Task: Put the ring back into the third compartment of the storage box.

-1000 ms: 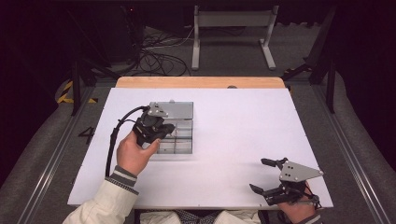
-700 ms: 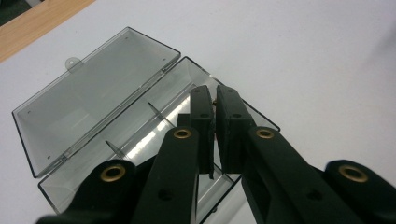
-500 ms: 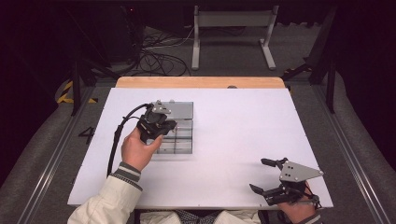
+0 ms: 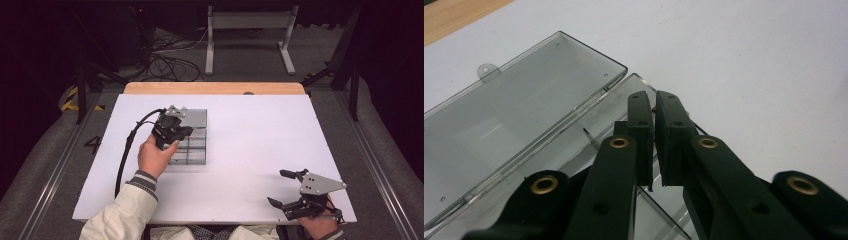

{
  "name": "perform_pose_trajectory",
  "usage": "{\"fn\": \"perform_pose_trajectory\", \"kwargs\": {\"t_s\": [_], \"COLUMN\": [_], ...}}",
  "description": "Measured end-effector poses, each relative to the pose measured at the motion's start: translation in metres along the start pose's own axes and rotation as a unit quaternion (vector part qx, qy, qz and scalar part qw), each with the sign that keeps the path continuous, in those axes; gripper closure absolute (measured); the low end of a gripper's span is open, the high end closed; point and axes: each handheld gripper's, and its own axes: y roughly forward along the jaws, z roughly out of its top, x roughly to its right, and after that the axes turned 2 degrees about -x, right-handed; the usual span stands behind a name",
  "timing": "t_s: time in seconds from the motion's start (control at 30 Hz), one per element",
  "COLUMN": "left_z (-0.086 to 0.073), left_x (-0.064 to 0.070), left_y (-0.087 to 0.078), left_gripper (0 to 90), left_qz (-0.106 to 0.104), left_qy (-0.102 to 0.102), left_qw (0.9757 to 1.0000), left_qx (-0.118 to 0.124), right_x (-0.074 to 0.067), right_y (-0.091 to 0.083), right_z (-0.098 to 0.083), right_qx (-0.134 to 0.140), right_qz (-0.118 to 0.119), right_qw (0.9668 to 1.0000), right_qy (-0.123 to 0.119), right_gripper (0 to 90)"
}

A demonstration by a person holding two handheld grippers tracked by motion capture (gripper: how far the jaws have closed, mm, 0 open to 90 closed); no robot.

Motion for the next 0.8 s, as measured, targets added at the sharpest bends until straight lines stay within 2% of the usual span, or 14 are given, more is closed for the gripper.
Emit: {"fn": "perform_pose_trajectory", "kwargs": {"t_s": [0.3, 0.53, 0.8], "left_z": [-0.001, -0.001, -0.002], "left_x": [-0.004, -0.009, -0.019], "left_y": [0.014, 0.024, 0.038], "left_gripper": [85.8, 85.7, 85.7], "left_qz": [0.009, 0.006, -0.006], "left_qy": [-0.004, -0.012, -0.04], "left_qw": [0.9999, 0.9997, 0.9987], "left_qx": [-0.01, -0.019, -0.031], "right_x": [0.0, 0.0, 0.001], "right_y": [0.0, 0.0, 0.0], "right_z": [0.0, 0.0, 0.0], "right_qx": [0.001, -0.001, -0.001], "right_qz": [0.0, 0.0, 0.002], "right_qw": [1.0, 1.0, 1.0], "right_qy": [-0.001, 0.0, -0.002], "right_gripper": [9.3, 9.3, 9.4]}}
